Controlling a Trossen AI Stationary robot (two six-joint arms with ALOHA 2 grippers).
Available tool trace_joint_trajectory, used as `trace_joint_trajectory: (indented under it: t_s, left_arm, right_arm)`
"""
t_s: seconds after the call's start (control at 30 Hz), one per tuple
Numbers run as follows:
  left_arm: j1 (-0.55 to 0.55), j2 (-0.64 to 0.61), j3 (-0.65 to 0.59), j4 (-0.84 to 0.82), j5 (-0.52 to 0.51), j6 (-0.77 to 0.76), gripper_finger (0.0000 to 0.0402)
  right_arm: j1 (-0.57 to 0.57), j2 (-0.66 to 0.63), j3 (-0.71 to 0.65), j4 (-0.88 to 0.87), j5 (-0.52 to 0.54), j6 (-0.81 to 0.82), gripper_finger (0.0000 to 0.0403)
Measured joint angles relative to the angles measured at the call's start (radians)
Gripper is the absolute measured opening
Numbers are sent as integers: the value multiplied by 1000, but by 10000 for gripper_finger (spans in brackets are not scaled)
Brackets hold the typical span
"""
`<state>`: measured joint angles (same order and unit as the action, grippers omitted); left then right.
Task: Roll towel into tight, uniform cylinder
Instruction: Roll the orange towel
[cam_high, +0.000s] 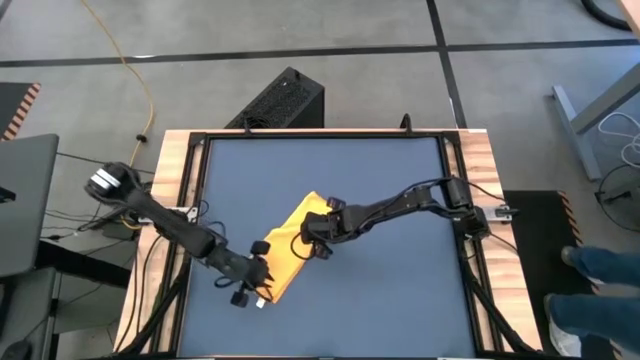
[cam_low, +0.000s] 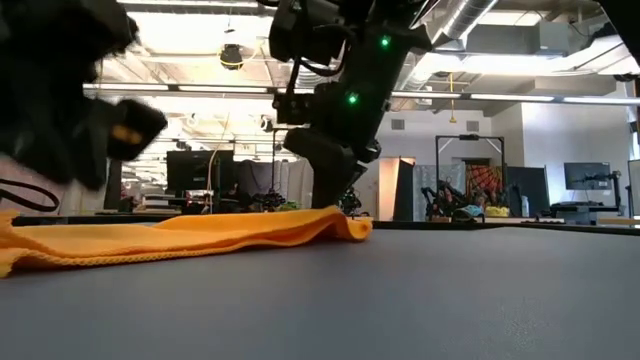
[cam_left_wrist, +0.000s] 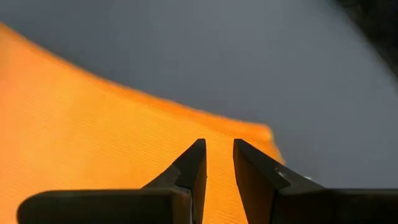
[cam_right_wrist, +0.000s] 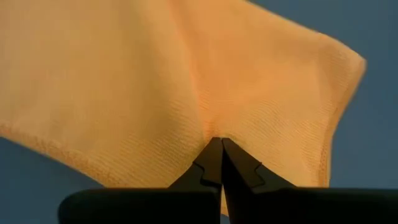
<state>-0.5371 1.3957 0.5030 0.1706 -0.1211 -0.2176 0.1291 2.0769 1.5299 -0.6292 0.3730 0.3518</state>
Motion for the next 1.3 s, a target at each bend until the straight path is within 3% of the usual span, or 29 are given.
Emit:
trace_joint_trajectory:
  t_s: [0.27, 0.53, 0.73, 0.93, 1.13, 1.3]
  left_arm:
    - [28, 188, 27, 54, 126, -57, 68]
    - [26, 166, 40, 1, 199, -79, 68]
    - [15, 134, 40, -54, 245, -116, 68]
    - [-16, 122, 40, -130, 276, -161, 68]
    - [-23, 119, 43, -203, 300, -184, 68]
    - [-23, 111, 43, -229, 296, -171, 62]
  right_arm:
    - [-15, -5, 0, -54, -24, -28, 38]
    - [-40, -76, 0, -139, -36, -55, 80]
    - [-91, -95, -46, 24, -95, -153, 94]
    - [-152, -94, -193, 252, -189, -204, 95]
    - [-163, -99, -310, 300, -194, -139, 95]
    - [-83, -101, -337, 277, -206, -47, 92]
